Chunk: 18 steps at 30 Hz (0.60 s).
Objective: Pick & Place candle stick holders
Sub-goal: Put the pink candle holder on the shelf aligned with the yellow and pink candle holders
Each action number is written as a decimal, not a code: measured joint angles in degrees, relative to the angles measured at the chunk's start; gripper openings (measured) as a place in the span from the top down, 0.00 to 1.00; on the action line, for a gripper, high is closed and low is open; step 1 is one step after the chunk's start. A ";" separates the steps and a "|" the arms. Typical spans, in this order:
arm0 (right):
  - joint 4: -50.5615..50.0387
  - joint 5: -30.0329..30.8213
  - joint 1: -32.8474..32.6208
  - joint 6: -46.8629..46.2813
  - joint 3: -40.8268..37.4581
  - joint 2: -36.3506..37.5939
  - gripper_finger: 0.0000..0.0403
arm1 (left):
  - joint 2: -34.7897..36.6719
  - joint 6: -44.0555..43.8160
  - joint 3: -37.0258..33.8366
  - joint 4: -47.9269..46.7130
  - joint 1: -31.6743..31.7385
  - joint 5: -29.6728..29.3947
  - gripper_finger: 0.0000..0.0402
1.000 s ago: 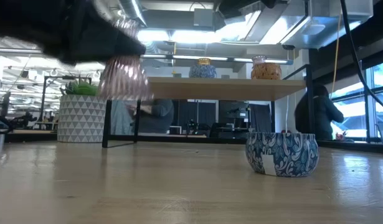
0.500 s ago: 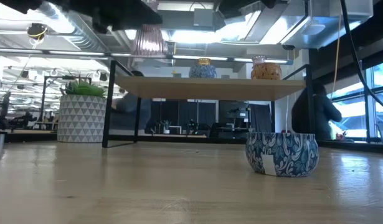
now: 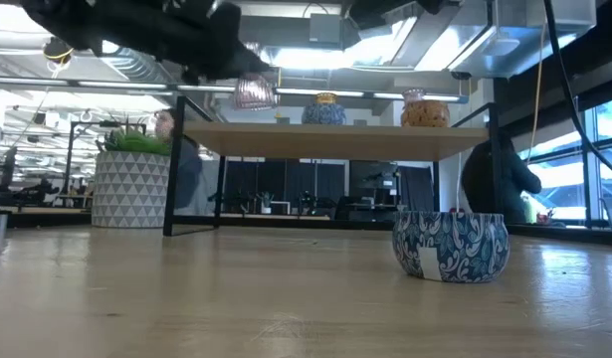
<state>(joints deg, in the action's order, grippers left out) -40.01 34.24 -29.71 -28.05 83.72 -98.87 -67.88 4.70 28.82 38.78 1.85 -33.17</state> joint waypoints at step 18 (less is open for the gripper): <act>0.22 -1.49 0.04 -1.17 -0.02 -1.07 0.98 | 0.00 -6.54 0.00 -5.79 14.81 15.09 0.68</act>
<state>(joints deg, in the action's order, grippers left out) -39.79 32.75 -29.67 -29.21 83.70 -99.94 -67.88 -1.84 28.82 33.00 16.66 -18.09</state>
